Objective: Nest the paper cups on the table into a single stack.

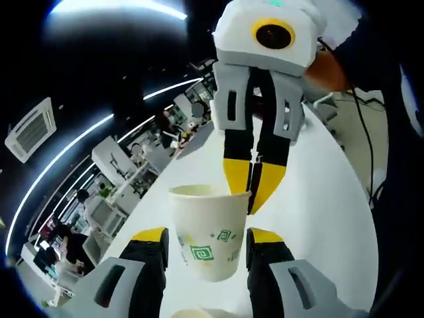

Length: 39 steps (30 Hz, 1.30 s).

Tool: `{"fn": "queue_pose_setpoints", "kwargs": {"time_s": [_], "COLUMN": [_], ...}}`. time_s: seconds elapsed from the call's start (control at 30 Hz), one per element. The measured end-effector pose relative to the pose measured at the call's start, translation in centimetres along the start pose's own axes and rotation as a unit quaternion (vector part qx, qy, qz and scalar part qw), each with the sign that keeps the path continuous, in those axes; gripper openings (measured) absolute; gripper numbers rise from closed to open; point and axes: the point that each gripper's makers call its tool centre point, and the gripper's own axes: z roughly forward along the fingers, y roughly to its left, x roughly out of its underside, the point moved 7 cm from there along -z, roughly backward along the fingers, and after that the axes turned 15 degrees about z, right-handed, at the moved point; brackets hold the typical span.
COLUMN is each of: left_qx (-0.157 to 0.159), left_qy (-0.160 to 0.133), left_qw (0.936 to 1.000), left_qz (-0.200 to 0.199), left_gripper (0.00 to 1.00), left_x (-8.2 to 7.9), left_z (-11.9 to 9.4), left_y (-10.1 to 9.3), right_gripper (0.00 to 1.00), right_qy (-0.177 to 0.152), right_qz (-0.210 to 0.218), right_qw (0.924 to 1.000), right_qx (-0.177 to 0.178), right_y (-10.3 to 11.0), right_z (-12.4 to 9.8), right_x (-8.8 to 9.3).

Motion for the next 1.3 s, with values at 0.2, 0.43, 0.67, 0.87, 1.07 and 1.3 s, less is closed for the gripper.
{"fn": "queue_pose_setpoints", "kwargs": {"time_s": [0.2, 0.43, 0.67, 0.87, 1.07, 1.3], "left_qx": [0.003, -0.003, -0.030, -0.042, -0.053, -0.068], "left_qy": [0.001, -0.010, -0.035, -0.047, -0.062, -0.085], "left_qw": [1.0000, 0.9998, 0.9976, 0.9958, 0.9925, 0.9852], "left_qz": [0.004, -0.015, -0.052, -0.067, -0.092, -0.132], "left_gripper": [0.44, 0.43, 0.43, 0.42, 0.42, 0.41], "left_x": [0.1, 0.3, 0.3, 0.3, 0.5, 0.8], "left_z": [0.0, 0.3, 0.0, -0.4, -0.9, -1.6], "left_y": [-0.2, -0.5, 0.2, 0.3, 0.5, 0.8], "right_gripper": [0.03, 0.03, 0.08, 0.11, 0.14, 0.15], "right_qy": [0.001, 0.005, -0.009, -0.020, -0.045, -0.106], "right_qz": [-0.006, -0.012, -0.013, -0.012, -0.004, 0.042], "right_qw": [1.0000, 0.9999, 0.9995, 0.9990, 0.9976, 0.9906], "right_qx": [-0.001, 0.004, 0.027, 0.037, 0.053, 0.076], "right_y": [0.1, 0.2, -0.4, -0.6, -0.9, -1.7], "right_z": [0.2, 0.1, -0.7, -1.2, -2.3, -3.9], "right_x": [-0.1, 0.1, -0.1, -0.4, -0.9, -1.1]}}
